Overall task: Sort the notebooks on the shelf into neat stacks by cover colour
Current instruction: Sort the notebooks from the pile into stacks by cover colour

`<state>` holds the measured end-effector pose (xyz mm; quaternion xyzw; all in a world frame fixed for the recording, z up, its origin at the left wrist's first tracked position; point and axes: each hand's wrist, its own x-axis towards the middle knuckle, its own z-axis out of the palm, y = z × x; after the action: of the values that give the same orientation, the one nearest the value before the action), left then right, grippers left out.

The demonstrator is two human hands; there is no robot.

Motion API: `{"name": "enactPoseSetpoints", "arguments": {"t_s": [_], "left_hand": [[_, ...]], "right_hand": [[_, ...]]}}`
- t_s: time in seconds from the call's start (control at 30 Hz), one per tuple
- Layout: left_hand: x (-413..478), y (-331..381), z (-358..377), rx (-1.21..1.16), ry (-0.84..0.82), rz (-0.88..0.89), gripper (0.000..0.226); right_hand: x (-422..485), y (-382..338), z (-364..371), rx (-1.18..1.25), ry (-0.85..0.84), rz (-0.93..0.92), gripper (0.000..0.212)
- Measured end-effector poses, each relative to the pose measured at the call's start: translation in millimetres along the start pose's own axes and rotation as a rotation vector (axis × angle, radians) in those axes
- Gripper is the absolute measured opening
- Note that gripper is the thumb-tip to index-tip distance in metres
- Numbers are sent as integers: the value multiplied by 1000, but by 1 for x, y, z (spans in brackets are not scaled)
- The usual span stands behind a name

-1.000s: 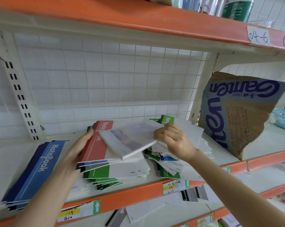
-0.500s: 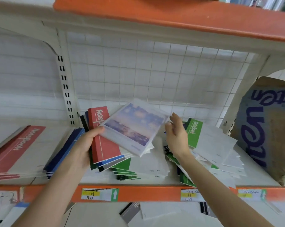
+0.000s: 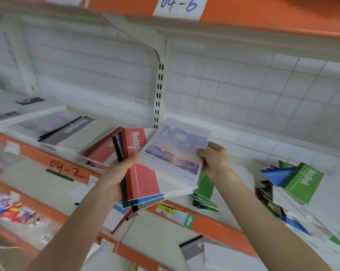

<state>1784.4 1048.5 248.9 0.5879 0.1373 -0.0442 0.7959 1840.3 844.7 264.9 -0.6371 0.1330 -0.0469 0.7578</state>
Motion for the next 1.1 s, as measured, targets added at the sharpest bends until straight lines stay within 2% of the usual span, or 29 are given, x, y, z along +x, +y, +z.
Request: {"name": "enactPoseSetpoints", "arguments": {"t_s": [0.23,0.33,0.5,0.63,0.73,0.8,0.9,1.0,1.1], "left_hand": [[-5,15,-80,-4,63,-42,26],[-5,23,-121,10,55,-44,39],[-7,45,-199,18,-2,-34,52],[-6,58,-257,14,-13,-24,40],[-8,65,-288,17,-12,-14,36],[-8,67,-307,9,-5,0,24],[-1,69,-329,-12,27,28,14],[12,73,-344,-19,58,46,10],[28,79,-356,-36,62,70,10]], "right_hand": [[-18,5,69,55,-141,-14,36],[-32,12,107,65,-187,-45,34],[-58,38,179,76,-224,30,32],[-78,59,228,117,-225,79,32],[-89,67,256,137,-240,121,14],[-95,70,273,120,-246,133,10],[-96,76,296,53,-310,128,18],[-88,83,317,-8,-381,139,41],[-76,84,335,-9,-412,138,45]]}}
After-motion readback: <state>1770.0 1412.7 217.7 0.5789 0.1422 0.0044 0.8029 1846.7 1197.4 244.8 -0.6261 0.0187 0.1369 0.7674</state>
